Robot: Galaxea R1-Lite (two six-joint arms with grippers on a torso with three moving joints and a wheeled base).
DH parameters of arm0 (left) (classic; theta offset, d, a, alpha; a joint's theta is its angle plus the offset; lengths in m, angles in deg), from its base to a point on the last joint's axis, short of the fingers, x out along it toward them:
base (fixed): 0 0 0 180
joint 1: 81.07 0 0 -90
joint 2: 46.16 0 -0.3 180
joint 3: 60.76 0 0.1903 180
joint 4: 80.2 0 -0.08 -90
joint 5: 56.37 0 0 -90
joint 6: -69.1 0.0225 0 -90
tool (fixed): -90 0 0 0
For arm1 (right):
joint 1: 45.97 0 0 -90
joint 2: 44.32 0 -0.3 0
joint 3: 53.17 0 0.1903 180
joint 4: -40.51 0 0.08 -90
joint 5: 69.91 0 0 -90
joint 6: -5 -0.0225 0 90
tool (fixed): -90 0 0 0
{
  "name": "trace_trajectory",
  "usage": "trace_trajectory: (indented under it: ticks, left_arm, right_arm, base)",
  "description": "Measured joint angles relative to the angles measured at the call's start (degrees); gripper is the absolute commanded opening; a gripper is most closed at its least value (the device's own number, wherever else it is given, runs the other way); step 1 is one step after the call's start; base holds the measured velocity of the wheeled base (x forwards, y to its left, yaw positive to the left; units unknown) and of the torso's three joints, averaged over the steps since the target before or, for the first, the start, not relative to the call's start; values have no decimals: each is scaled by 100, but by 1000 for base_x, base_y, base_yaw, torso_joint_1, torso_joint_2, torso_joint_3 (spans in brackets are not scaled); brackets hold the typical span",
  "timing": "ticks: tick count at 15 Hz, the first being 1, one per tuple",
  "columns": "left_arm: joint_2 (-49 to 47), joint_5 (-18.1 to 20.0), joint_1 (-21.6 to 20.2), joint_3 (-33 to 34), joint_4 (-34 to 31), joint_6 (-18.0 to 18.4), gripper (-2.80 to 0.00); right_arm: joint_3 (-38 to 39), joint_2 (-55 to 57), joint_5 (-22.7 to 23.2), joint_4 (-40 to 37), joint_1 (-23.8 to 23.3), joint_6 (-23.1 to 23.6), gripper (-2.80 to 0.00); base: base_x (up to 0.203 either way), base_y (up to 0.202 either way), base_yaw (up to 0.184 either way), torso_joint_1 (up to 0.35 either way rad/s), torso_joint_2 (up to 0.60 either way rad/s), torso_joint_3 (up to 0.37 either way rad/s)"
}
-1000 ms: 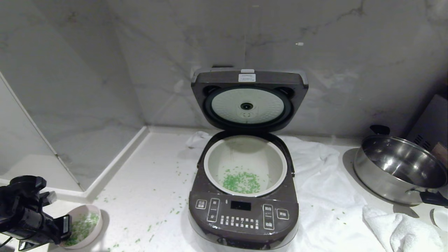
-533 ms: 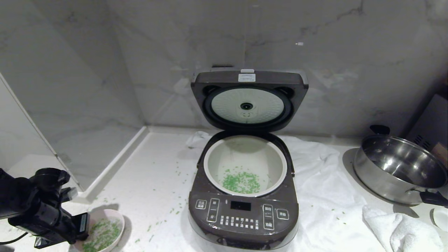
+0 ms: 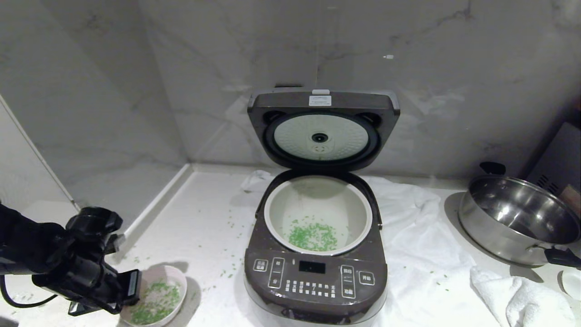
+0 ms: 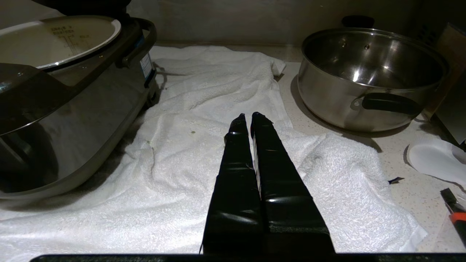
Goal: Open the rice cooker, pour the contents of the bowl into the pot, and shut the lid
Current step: Pick up the bowl on the table, then pour the water from the bowl into the rice cooker
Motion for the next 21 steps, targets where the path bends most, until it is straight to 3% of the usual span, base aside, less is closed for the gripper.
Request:
trace_trajectory:
  ticks: [3, 8, 16, 21]
  left_arm:
    - [96, -18, 434, -315, -379, -274, -280]
    - [133, -22, 1005, -1393, -1377, -651, -280]
    - [-322, -132, 1688, -3354, -2649, -1009, -280]
    - [-799, -176, 1887, -4748, -3445, -1054, -280]
  right_arm:
    - [0, 0, 0, -1, 0, 2, -280]
    - [0, 0, 0, -2, 0, 0, -280]
    - [0, 0, 0, -2, 0, 0, -280]
    - [0, 0, 0, 0, 0, 2, -280]
  base:
    - [0, 0, 0, 0, 0, 0]
    - [0, 0, 0, 0, 0, 0]
    - [0, 0, 0, 0, 0, 0]
    - [0, 0, 0, 0, 0, 0]
